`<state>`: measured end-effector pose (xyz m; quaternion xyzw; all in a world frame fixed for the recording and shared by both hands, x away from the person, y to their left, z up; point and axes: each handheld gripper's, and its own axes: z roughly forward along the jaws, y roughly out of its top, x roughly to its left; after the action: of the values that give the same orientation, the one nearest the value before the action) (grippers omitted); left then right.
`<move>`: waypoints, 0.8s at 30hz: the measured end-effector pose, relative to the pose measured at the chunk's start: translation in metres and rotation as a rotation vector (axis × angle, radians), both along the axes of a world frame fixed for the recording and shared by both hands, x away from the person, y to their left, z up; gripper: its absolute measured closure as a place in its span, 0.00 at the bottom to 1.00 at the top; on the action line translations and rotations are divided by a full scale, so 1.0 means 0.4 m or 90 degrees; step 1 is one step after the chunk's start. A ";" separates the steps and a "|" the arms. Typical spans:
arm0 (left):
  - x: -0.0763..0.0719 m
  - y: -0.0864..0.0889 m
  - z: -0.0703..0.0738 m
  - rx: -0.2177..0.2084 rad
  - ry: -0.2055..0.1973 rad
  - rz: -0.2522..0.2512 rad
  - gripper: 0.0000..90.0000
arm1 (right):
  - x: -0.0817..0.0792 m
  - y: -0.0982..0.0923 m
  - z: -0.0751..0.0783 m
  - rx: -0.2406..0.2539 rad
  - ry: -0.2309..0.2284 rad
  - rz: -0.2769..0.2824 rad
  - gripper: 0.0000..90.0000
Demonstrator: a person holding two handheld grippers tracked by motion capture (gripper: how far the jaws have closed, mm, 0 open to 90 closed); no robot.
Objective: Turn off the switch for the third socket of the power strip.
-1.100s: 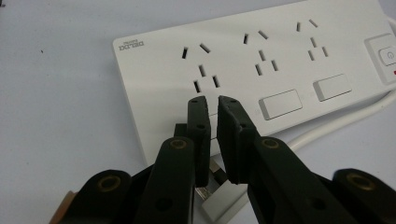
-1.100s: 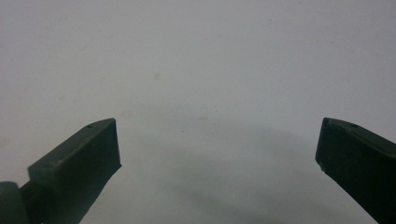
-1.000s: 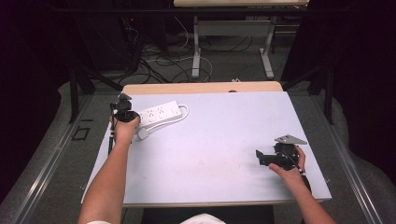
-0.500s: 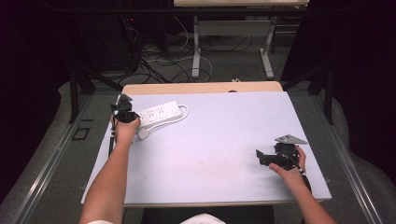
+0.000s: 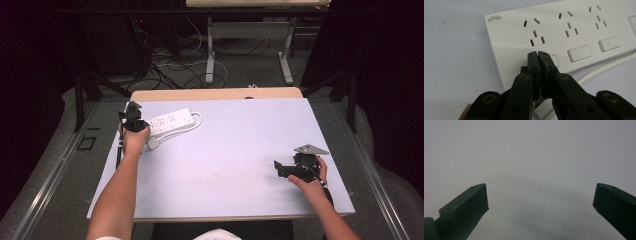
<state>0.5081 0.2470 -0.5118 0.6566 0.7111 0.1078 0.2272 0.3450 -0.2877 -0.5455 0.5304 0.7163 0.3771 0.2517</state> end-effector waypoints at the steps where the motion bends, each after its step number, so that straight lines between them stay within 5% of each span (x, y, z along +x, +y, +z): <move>1: 0.000 0.000 0.000 0.000 0.000 0.001 0.99 | -0.001 0.001 0.000 0.002 0.001 -0.001 0.00; 5: -0.001 0.003 -0.002 0.004 0.010 -0.003 0.99 | -0.001 0.001 0.001 0.002 0.001 -0.001 0.00; 6: -0.003 0.004 -0.008 0.002 -0.004 0.002 1.00 | 0.000 0.001 0.001 0.002 0.001 -0.001 0.00; 11: -0.009 0.015 -0.011 -0.029 -0.010 0.012 1.00 | 0.000 0.001 0.001 0.000 -0.001 0.000 0.00; 24: -0.008 0.017 -0.011 -0.030 -0.011 0.019 1.00 | 0.000 0.001 0.001 0.005 0.001 -0.004 0.00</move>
<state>0.5049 0.2540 -0.5164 0.6395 0.7211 0.0996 0.2471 0.3449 -0.2875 -0.5452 0.5338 0.7136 0.3784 0.2502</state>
